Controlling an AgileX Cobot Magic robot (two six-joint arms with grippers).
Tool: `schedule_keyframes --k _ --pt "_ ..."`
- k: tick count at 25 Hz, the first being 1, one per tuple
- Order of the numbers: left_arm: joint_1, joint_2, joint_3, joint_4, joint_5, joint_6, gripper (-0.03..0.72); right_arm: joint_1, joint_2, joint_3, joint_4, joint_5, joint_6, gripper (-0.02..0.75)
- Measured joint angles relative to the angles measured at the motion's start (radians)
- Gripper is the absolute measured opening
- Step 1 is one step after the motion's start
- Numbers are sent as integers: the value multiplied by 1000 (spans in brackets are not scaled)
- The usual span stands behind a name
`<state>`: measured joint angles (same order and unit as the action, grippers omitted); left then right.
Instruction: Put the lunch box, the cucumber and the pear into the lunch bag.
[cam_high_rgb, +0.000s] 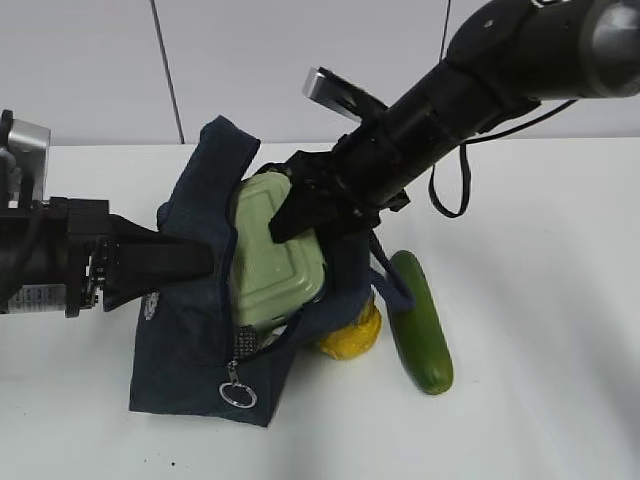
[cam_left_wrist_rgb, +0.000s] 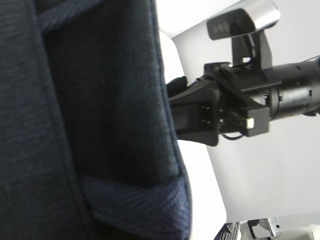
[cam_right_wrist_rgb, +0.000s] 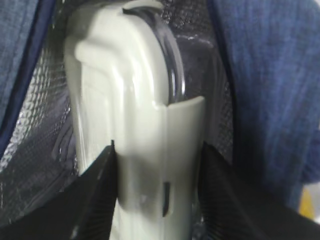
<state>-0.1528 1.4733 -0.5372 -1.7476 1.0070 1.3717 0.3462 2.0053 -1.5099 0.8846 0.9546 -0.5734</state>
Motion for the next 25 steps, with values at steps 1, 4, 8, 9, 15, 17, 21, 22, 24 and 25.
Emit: schedule_keyframes --k 1,4,8,9,15,17,21,22,24,25 --pt "0 0 0 0 0 2 -20 10 12 -15 -2 0 7 359" --pt "0 0 0 0 0 4 -20 29 41 -50 2 -2 25 359" --pt "0 0 0 0 -7 5 -20 39 64 -66 33 -2 28 359" --pt "0 0 0 0 -8 5 -20 40 69 -66 33 -2 31 359" --pt "0 0 0 0 -8 6 -20 47 99 -68 36 -2 32 449" --pt "0 0 0 0 -9 6 -20 48 99 -73 46 1 32 492" --pt "0 0 0 0 -14 6 -20 48 99 -112 34 11 29 519" --pt "0 0 0 0 -14 6 -20 48 99 -134 14 25 29 522" --pt "0 0 0 0 -15 6 -20 48 99 -184 -43 70 38 523" --pt "0 0 0 0 -16 6 -20 48 99 -215 -86 95 49 523"
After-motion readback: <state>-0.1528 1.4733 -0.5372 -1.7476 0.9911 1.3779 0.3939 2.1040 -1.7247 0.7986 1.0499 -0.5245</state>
